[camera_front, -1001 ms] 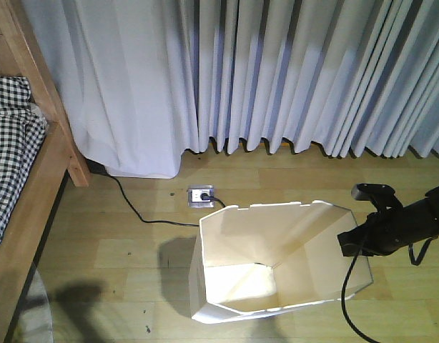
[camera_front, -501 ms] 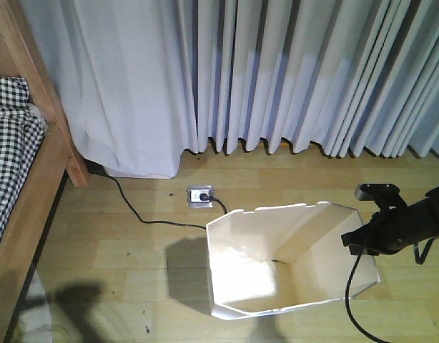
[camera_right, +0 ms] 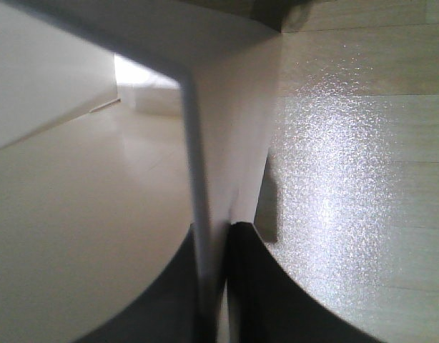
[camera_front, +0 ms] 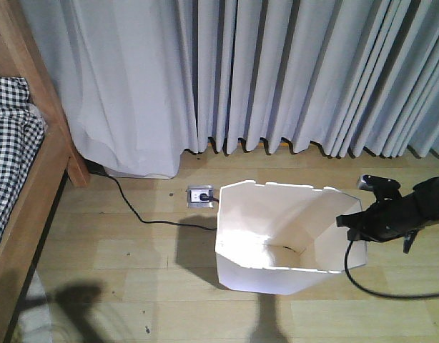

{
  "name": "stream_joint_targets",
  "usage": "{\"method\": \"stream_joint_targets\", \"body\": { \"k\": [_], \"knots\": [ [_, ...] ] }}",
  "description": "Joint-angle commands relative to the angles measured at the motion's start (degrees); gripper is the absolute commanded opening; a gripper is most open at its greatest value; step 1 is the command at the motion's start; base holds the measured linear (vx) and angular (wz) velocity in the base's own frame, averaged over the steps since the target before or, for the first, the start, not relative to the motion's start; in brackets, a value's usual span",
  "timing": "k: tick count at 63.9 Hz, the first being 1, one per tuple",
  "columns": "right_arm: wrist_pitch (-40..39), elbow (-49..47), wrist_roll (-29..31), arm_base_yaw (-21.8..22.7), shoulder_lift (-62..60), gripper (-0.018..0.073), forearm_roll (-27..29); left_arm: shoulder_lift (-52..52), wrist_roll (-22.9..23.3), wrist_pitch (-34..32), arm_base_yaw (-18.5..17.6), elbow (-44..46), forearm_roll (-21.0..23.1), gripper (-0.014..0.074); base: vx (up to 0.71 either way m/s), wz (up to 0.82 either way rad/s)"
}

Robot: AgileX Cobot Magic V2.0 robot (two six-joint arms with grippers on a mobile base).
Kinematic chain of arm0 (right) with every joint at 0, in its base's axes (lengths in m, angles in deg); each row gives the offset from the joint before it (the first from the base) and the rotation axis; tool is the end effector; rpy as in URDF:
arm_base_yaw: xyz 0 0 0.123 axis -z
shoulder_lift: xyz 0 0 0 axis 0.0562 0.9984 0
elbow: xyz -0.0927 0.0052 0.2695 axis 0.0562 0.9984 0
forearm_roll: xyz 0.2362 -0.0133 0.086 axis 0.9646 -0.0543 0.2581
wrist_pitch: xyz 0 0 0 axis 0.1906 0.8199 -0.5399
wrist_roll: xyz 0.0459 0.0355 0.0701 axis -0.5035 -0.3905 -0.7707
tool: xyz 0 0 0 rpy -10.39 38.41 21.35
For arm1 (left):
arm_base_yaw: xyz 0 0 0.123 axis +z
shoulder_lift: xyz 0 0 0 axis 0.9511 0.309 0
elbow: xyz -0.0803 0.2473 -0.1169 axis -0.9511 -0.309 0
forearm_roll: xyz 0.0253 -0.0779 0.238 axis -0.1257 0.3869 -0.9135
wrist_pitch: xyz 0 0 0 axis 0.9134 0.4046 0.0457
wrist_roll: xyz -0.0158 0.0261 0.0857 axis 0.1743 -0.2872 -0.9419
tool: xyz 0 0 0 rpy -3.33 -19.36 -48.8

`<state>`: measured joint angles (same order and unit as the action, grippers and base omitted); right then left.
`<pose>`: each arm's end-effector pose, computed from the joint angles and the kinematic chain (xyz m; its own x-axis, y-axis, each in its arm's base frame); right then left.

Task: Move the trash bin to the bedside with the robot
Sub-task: 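Lower the bin onto the floor beside the bed with the right gripper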

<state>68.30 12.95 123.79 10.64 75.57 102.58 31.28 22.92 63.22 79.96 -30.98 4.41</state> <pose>0.3402 -0.0542 -0.0395 -0.9757 0.0494 -0.2135 -0.0118 0.9611 0.2760 0.0525 0.0085 0.1710 -0.2647 -0.1042 -0.9587 -0.1680 0.9839 -0.0605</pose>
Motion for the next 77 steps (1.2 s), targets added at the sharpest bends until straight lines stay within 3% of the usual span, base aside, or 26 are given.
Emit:
{"method": "stream_joint_targets", "body": {
  "k": [1,11,21,31,52,77],
  "knots": [
    [10.01,-5.26,-3.17,0.13,-0.23,-0.0006,-2.15,-0.81,0.25,-3.76,-0.17,-0.19,0.13,-0.0006,0.0,0.0],
    [12.76,-13.95,-9.04,0.13,7.24,-0.0006,-7.97,-0.81,0.25,-3.76,-0.17,-0.19,0.13,-0.0006,0.0,0.0],
    [15.3,-23.98,-18.68,-0.11,14.76,-0.0005,-16.93,-0.81,0.25,-3.76,-0.17,-0.19,0.13,-0.0006,0.0,0.0],
    [17.54,-33.22,-24.62,-1.55,20.77,-0.0005,-26.39,-0.81,0.25,-3.76,-0.17,-0.19,0.13,-0.0006,0.0,0.0],
    [22.46,-49.01,-32.73,-2.08,31.18,-0.0005,-27.9,-0.81,0.25,-3.76,-0.17,-0.19,0.13,-0.0006,0.0,0.0],
    [22.21,-57.11,-34.48,-2.52,37.56,-0.0003,-27.9,-0.81,0.25,-3.76,-0.17,-0.19,0.13,-0.0006,0.0,0.0]
  ]
}}
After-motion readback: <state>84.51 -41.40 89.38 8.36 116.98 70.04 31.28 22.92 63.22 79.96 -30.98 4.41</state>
